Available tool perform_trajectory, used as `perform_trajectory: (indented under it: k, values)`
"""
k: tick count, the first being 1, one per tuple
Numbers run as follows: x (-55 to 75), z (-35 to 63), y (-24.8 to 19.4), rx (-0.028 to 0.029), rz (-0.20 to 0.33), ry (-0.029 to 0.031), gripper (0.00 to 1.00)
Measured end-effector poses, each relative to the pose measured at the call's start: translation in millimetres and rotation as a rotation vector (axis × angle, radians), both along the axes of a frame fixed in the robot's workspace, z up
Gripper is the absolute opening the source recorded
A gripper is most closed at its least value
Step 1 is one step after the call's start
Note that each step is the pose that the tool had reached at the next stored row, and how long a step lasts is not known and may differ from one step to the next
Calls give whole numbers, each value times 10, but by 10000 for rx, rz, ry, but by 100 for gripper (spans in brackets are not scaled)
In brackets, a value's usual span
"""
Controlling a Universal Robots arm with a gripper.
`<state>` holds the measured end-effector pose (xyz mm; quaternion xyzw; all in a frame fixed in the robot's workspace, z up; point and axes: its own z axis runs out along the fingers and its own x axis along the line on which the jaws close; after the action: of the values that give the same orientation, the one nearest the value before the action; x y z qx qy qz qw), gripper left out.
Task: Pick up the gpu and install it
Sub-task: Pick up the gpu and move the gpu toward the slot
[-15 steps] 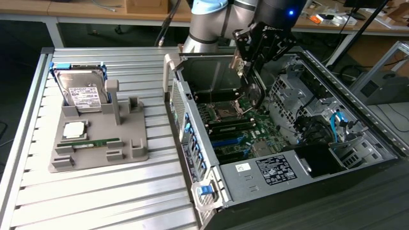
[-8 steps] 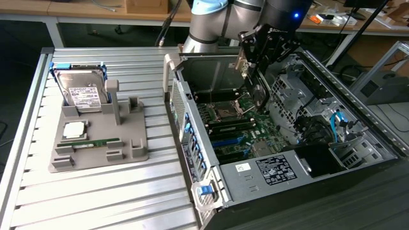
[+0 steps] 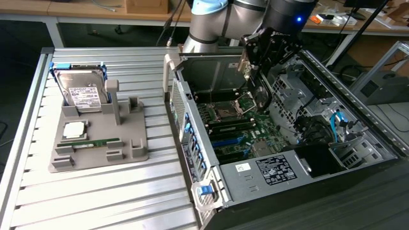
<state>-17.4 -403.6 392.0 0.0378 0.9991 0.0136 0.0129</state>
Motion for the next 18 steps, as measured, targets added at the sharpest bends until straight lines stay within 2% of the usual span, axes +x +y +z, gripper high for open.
perform_trajectory:
  k: [12,18]
  values:
    - [31,-217,0,-9,1,0,27]
    - [126,-284,0,-15,0,2,27]
